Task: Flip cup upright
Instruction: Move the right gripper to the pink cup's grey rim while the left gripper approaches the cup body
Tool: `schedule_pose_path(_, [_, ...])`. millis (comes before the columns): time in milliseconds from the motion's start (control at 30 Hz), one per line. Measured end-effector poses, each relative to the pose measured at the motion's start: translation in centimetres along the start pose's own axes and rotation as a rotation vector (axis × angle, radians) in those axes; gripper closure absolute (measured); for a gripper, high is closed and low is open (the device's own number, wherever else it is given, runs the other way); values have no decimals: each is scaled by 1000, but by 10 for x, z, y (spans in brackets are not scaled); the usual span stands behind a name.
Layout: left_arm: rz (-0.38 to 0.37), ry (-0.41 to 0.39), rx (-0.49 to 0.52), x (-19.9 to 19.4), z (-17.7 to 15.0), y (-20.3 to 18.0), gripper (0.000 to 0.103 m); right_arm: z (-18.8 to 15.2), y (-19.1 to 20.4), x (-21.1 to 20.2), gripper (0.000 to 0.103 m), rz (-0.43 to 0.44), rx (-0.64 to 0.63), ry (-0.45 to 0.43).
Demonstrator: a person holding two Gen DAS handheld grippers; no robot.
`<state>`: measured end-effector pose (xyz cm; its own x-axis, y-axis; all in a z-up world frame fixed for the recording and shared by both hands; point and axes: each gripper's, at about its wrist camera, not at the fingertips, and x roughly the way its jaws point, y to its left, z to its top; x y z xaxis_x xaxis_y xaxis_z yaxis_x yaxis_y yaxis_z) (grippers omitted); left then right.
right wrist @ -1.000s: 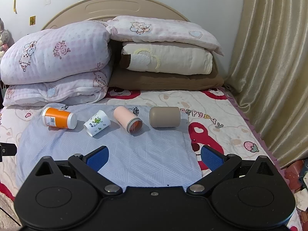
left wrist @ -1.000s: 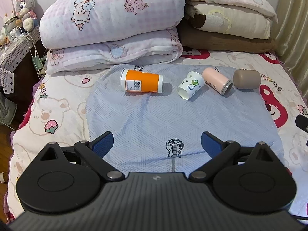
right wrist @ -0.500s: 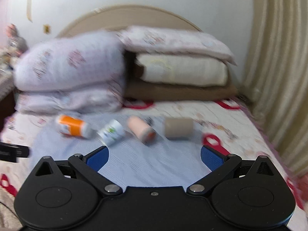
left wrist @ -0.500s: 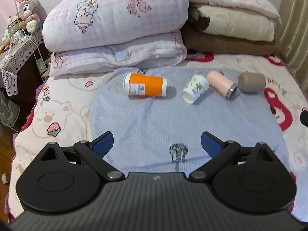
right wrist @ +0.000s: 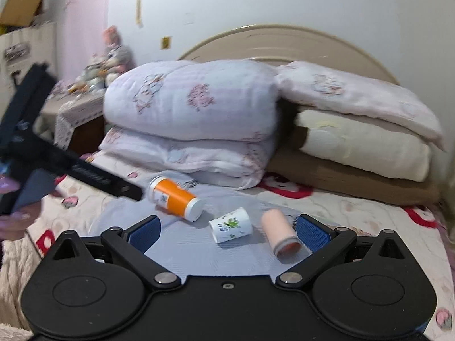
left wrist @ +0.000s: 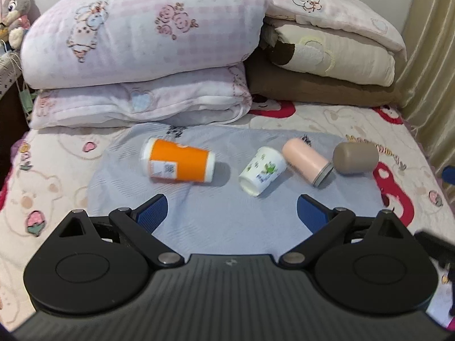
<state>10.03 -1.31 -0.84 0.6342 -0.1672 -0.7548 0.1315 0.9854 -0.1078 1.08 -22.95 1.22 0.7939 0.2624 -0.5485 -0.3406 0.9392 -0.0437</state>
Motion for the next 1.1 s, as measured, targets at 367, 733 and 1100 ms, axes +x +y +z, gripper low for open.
schedule_pose_path(367, [-136, 46, -148, 85, 0, -15, 7, 4, -33, 91, 1, 107, -204, 166])
schedule_pose_path(733, [-237, 95, -254, 163, -7, -41, 7, -50, -76, 164, 8, 111, -229, 173])
schedule_pose_path(1100, [-292, 149, -350, 221, -9, -60, 9, -73, -88, 227, 8, 100, -344, 185])
